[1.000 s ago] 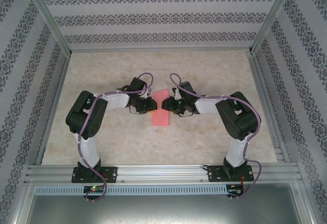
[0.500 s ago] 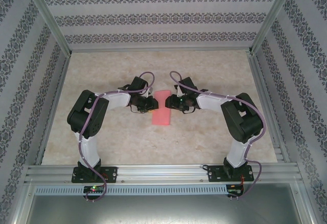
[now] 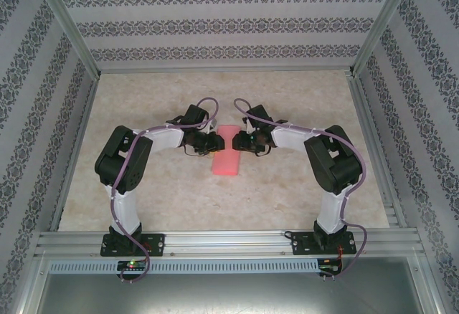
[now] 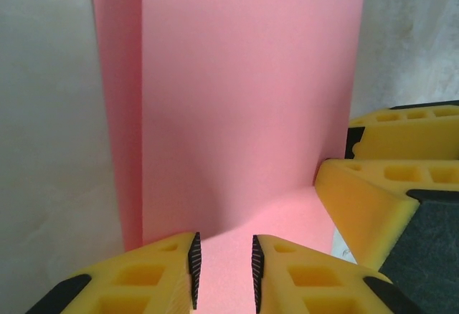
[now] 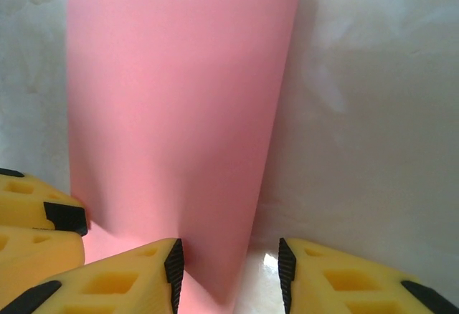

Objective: Fold a paper plane with a square sheet of paper (pick it up from the middle)
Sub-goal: Fold the square sheet of paper in half at the center of the table.

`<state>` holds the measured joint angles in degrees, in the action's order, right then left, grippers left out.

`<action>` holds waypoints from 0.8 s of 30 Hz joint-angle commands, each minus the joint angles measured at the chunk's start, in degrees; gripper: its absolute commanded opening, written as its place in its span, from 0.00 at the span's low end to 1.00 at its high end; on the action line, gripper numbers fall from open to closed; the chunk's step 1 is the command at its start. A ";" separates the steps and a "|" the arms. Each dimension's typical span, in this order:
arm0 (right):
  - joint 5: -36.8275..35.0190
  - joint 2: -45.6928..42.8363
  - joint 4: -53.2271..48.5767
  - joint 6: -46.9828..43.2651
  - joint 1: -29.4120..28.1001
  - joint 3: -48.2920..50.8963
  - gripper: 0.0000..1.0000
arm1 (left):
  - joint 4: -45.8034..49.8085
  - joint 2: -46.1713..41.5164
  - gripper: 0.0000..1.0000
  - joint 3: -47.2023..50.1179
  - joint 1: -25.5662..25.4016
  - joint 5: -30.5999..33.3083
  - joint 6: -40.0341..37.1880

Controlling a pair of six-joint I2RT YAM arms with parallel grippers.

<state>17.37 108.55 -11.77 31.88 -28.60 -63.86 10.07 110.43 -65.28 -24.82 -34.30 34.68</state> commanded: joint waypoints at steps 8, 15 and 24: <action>-3.39 1.73 -5.27 -4.34 -0.64 -2.57 0.35 | 3.96 -0.14 0.37 -3.15 -0.86 -1.11 -2.59; -4.77 2.28 -6.41 -5.15 -1.94 -3.46 0.34 | 6.00 -0.74 0.38 -3.63 -0.76 0.01 -3.91; -6.11 3.80 -8.00 -5.10 -3.48 -5.31 0.36 | 7.06 -0.50 0.35 -3.90 -0.74 0.77 -4.71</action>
<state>12.03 110.32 -18.35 27.18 -30.92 -68.01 14.68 110.43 -67.85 -24.80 -34.26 31.70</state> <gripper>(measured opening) 0.356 0.355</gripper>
